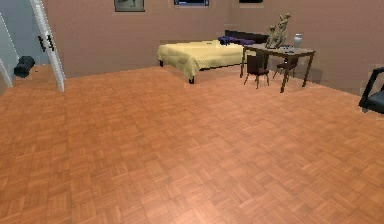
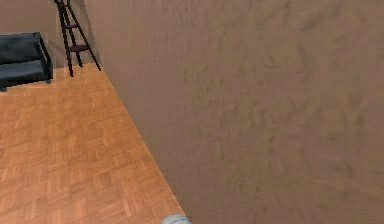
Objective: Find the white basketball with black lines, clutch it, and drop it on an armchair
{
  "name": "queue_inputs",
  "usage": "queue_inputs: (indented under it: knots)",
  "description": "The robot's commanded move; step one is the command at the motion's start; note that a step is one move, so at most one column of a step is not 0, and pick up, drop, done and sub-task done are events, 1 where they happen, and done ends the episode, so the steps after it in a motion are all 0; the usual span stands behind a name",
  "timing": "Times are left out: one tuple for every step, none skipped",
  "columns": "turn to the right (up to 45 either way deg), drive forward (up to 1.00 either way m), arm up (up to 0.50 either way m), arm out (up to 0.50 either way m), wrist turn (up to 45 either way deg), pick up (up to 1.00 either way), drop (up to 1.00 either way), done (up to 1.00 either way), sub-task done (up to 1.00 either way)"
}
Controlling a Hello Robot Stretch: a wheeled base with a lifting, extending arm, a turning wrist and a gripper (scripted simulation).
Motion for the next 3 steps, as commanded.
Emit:
queue_inputs:
  knots:
    - [0.0, 0.00, 0.00, 0.20, 0.0, 0.00, 0.00, 0.00, 0.00]
    - [0.0, 0.00, 0.00, 0.00, 45.0, 0.00, 0.00, 0.00, 0.00]
    - [0.0, 0.00, 0.00, 0.00, 45.0, 0.00, 0.00, 0.00, 0.00]
